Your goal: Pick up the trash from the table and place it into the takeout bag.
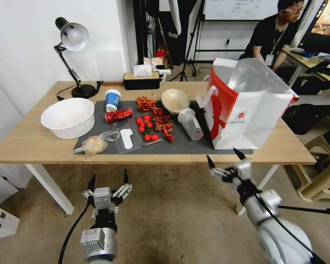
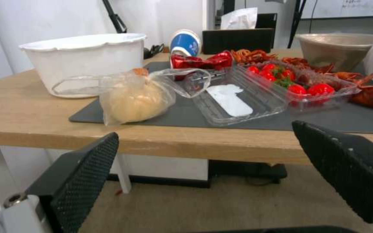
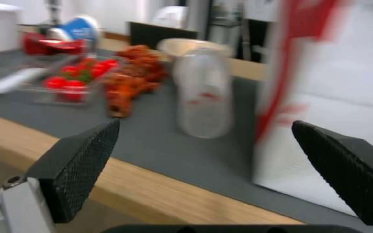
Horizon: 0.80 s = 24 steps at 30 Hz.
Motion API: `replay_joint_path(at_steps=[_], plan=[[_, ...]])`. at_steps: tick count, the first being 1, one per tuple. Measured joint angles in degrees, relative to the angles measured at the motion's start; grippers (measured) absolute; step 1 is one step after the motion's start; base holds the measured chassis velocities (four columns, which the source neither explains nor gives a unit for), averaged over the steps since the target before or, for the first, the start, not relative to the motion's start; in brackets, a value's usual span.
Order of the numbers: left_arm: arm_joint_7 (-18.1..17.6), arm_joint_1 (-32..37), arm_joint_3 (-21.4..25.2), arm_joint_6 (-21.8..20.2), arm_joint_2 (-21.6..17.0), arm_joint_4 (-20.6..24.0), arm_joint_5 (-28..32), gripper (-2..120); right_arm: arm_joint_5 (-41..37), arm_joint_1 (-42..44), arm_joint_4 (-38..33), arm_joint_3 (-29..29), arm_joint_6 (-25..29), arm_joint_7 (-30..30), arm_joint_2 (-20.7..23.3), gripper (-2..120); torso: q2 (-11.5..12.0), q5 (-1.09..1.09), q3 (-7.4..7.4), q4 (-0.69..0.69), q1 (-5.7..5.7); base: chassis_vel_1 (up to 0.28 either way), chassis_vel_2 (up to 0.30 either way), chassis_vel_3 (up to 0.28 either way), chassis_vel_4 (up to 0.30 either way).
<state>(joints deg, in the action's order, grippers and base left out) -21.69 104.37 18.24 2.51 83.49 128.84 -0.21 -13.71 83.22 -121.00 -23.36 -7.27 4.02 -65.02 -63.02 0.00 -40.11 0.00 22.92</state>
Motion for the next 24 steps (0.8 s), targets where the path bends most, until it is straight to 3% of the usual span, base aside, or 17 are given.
replay_joint_path(at_steps=[5,9,17,22,24], plan=[[0.0,0.8,0.3,0.0,0.9,0.2,-0.8,100,-3.2,-7.2,3.8,8.5,-0.1,1.0,1.1,100,0.0,0.00,0.00,0.01,0.00,0.000,0.000,0.000,0.000],[-0.3,1.1,0.5,0.1,1.7,0.1,-1.2,100,-4.4,-15.4,7.4,14.5,-1.0,-2.3,0.2,100,0.0,0.01,0.00,0.00,0.00,0.000,0.000,0.000,0.000],[-0.3,1.2,0.8,0.1,2.0,0.1,-1.4,100,-4.7,-19.7,8.6,17.6,-2.8,-5.9,-0.2,100,0.0,-0.01,0.00,-0.02,0.00,0.000,0.000,0.000,0.000],[-0.6,1.4,1.5,0.1,2.1,0.3,-1.3,100,-7.7,-25.3,7.2,21.5,-11.1,-14.4,-0.6,100,0.0,0.00,0.01,0.00,0.00,0.000,0.000,0.000,0.000],[-0.6,1.4,1.5,0.1,2.1,0.3,-1.3,100,-8.2,-25.9,7.1,21.9,-12.2,-15.6,-0.6,100,0.0,0.01,0.00,0.00,0.00,0.000,0.000,0.000,0.000]])
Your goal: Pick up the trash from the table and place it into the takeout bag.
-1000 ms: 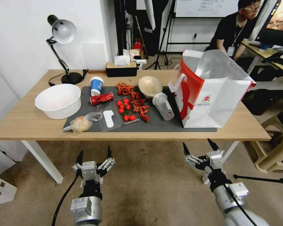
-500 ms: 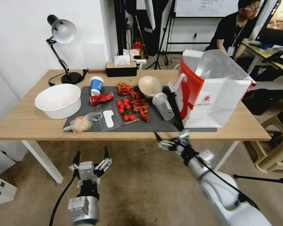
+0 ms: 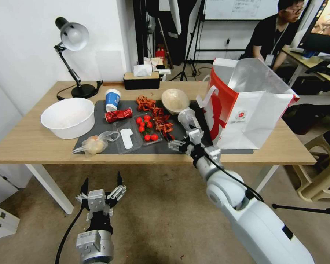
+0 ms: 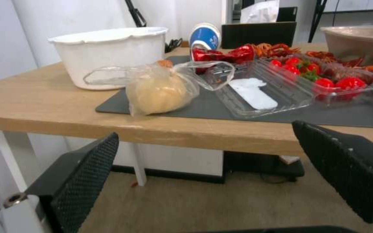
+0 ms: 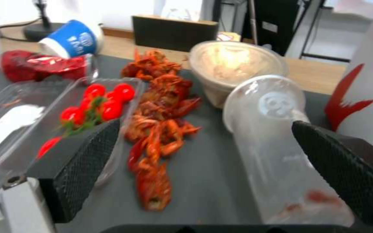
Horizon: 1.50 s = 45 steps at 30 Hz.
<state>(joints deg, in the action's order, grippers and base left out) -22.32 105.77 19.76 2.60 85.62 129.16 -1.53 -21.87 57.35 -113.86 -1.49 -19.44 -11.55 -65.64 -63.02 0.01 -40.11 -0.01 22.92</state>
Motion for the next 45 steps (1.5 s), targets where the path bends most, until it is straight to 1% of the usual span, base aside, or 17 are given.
replay_joint_path(at_steps=[3,4,5,6,7,8,10,11,14,15,17,19,22,27,34,45], plan=[[-0.2,0.0,0.1,0.2,0.1,-0.2,0.0,100,-1.4,-2.3,0.4,1.3,-3.0,-4.2,0.0,100,0.0,0.00,0.00,0.01,0.00,0.000,0.000,0.000,0.000],[-0.2,0.0,0.1,0.2,0.1,-0.2,0.0,100,-1.4,-2.3,0.4,1.3,-3.0,-4.2,0.0,100,0.0,0.00,0.00,0.01,0.00,0.000,0.000,0.000,0.000],[-0.2,0.0,0.0,0.2,0.2,-0.2,0.0,100,-1.9,-3.1,0.8,1.8,-4.1,-5.8,0.0,100,0.0,0.00,0.00,0.01,0.01,0.000,0.000,0.000,0.000],[-0.3,0.0,0.0,0.1,0.3,-0.2,0.1,100,-3.0,-4.2,1.2,2.2,-5.3,-7.2,0.0,100,0.0,-0.02,-0.01,0.01,0.00,0.000,0.000,0.000,0.000],[-0.3,0.2,0.0,0.0,0.2,0.2,0.3,100,-5.4,-6.3,1.5,2.9,-7.4,-10.4,0.0,100,0.0,-0.01,0.00,0.01,0.00,0.000,0.000,0.000,0.000],[-0.3,0.2,0.0,0.0,0.2,0.2,0.3,100,-5.4,-6.3,1.5,2.9,-7.4,-10.4,0.0,100,0.0,-0.01,0.00,0.01,0.00,0.000,0.000,0.000,0.000],[-0.5,0.1,0.4,0.0,-0.4,0.3,0.8,100,-10.7,-10.6,2.4,4.3,-10.7,-16.1,-0.2,100,0.0,-0.01,0.00,0.00,0.00,0.000,0.000,0.000,0.000],[-0.5,0.1,0.4,0.0,-0.4,0.3,0.8,100,-10.7,-10.6,2.4,4.3,-10.7,-16.1,-0.2,100,0.0,-0.01,0.00,0.00,0.00,0.000,0.000,0.000,0.000],[-0.6,-0.2,0.3,-0.8,-0.4,0.7,1.7,100,-12.0,-13.9,4.1,5.4,-13.6,-20.4,-1.4,100,0.0,-0.01,0.00,0.01,0.00,0.000,0.000,0.000,0.000],[-0.6,-0.2,0.3,-0.8,-0.4,0.7,1.7,100,-12.0,-13.9,4.1,5.4,-13.6,-20.4,-1.4,100,0.0,-0.01,0.00,0.01,0.00,0.000,0.000,0.000,0.000],[-0.5,-0.2,0.3,-0.9,-0.6,0.8,1.7,100,-13.8,-15.9,5.3,5.9,-15.5,-23.9,-2.4,100,0.0,-0.01,0.00,0.00,0.00,0.000,0.000,0.000,0.000],[-0.5,-0.2,0.3,-0.9,-0.7,0.7,1.8,100,-14.1,-16.5,5.9,6.0,-16.0,-24.8,-2.6,100,0.0,-0.01,0.00,0.01,0.00,0.000,0.000,0.000,0.000],[-0.5,-0.5,0.3,-0.9,-0.8,0.3,1.8,100,-17.7,-19.0,7.6,6.2,-18.2,-28.6,-2.9,100,0.0,-0.01,0.00,0.01,0.01,0.000,0.000,0.000,0.000],[-0.6,-0.6,0.2,-0.8,-0.7,0.1,1.8,100,-19.9,-20.7,9.4,6.3,-19.7,-30.8,-3.3,100,0.0,-0.01,0.00,0.01,0.00,0.000,0.000,0.000,0.000],[-0.8,-0.6,0.2,-0.8,-0.6,0.0,1.8,100,-20.8,-21.8,11.8,6.5,-20.2,-31.3,-3.7,100,0.0,-0.01,0.00,0.01,0.00,0.000,0.000,0.000,0.000],[-1.0,-0.5,0.3,-0.7,-0.5,0.1,1.8,100,-21.5,-22.9,13.5,6.8,-21.3,-31.7,-3.9,100,0.0,-0.01,0.00,0.01,0.00,0.000,0.000,0.000,0.000]])
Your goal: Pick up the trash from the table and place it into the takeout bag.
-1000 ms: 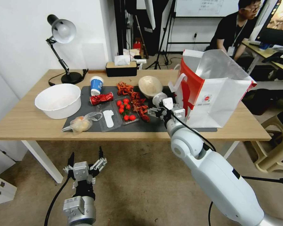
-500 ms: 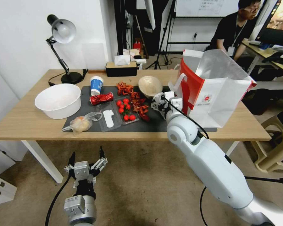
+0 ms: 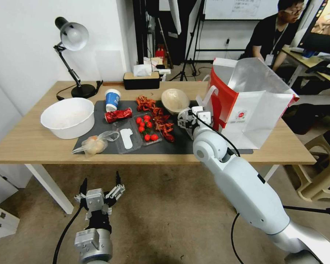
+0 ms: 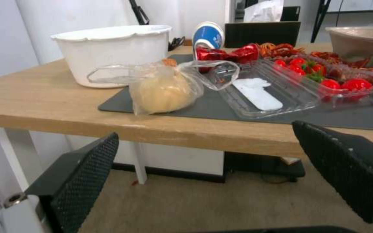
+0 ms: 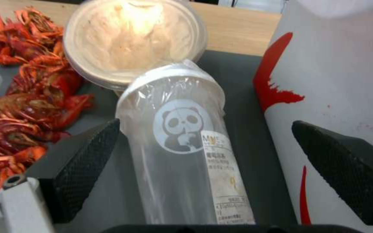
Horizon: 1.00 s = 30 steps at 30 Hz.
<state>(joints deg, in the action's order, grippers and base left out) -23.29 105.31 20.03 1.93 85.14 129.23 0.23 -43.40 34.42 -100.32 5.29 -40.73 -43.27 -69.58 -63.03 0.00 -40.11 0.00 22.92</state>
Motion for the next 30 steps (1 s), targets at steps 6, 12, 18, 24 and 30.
replay_joint_path(at_steps=[6,12,18,24,30], plan=[[-0.2,0.0,0.0,0.0,0.0,0.0,0.0,100,-0.1,-0.2,1.2,0.0,-0.7,0.6,0.2,100,0.0,0.00,0.00,0.00,0.00,0.000,0.000,0.000,0.000],[-0.3,0.0,0.0,0.1,0.0,0.3,0.0,100,-1.3,-0.5,2.6,0.0,-1.1,2.2,0.4,100,0.0,0.00,0.00,0.00,-0.01,0.000,0.000,0.000,0.000],[-0.4,0.1,0.0,0.1,0.0,0.3,0.0,100,-1.5,-0.6,3.5,-0.3,-1.2,3.4,0.3,100,0.0,0.00,0.00,0.00,-0.01,0.000,0.000,0.000,0.000],[-0.6,0.0,0.0,0.2,0.1,0.3,-0.1,100,-1.1,-0.6,4.2,-0.3,-1.2,5.1,0.4,100,0.0,0.00,0.00,0.00,-0.01,0.000,0.000,0.000,0.000],[-0.7,0.0,-0.1,0.2,0.2,0.3,-0.1,100,-0.9,-0.7,5.4,-0.2,-1.2,5.6,0.2,100,0.0,0.00,0.00,0.00,-0.01,0.000,0.000,0.000,0.000]])
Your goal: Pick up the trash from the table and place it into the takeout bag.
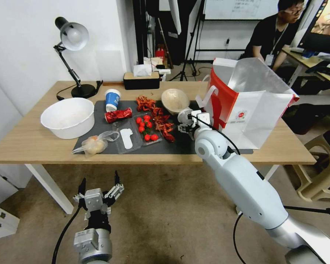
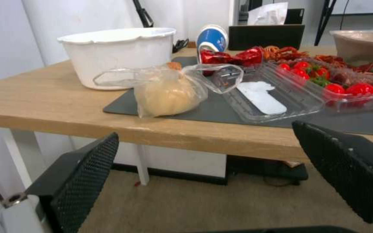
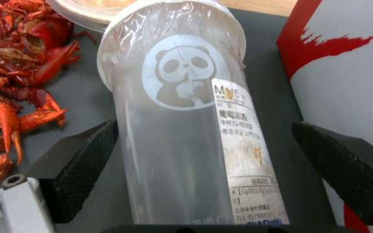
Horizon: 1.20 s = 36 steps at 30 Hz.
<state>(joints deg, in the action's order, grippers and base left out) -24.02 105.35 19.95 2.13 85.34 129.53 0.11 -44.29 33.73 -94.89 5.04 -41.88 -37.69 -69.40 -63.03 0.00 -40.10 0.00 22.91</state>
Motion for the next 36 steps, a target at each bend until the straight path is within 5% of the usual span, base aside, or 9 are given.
replay_joint_path(at_steps=[14,22,36], plan=[[-0.2,-0.4,-0.1,0.1,-0.1,-0.4,0.0,100,-0.9,-0.1,1.3,-0.4,0.2,0.0,-0.5,98,0.0,0.01,0.01,0.00,0.00,0.000,0.000,0.000,0.000],[-0.3,-0.6,-0.3,0.1,-0.3,-0.6,0.2,100,-2.4,0.2,1.3,-0.9,0.2,-0.3,-0.5,67,0.0,0.01,0.01,0.00,-0.01,0.000,0.000,0.000,0.000],[-0.8,-0.4,-0.3,0.8,-0.3,-0.4,0.1,100,-3.3,1.0,-0.3,-1.1,0.6,-1.1,-0.2,34,0.0,-0.01,-0.01,0.01,0.02,0.000,0.000,0.000,0.000]])
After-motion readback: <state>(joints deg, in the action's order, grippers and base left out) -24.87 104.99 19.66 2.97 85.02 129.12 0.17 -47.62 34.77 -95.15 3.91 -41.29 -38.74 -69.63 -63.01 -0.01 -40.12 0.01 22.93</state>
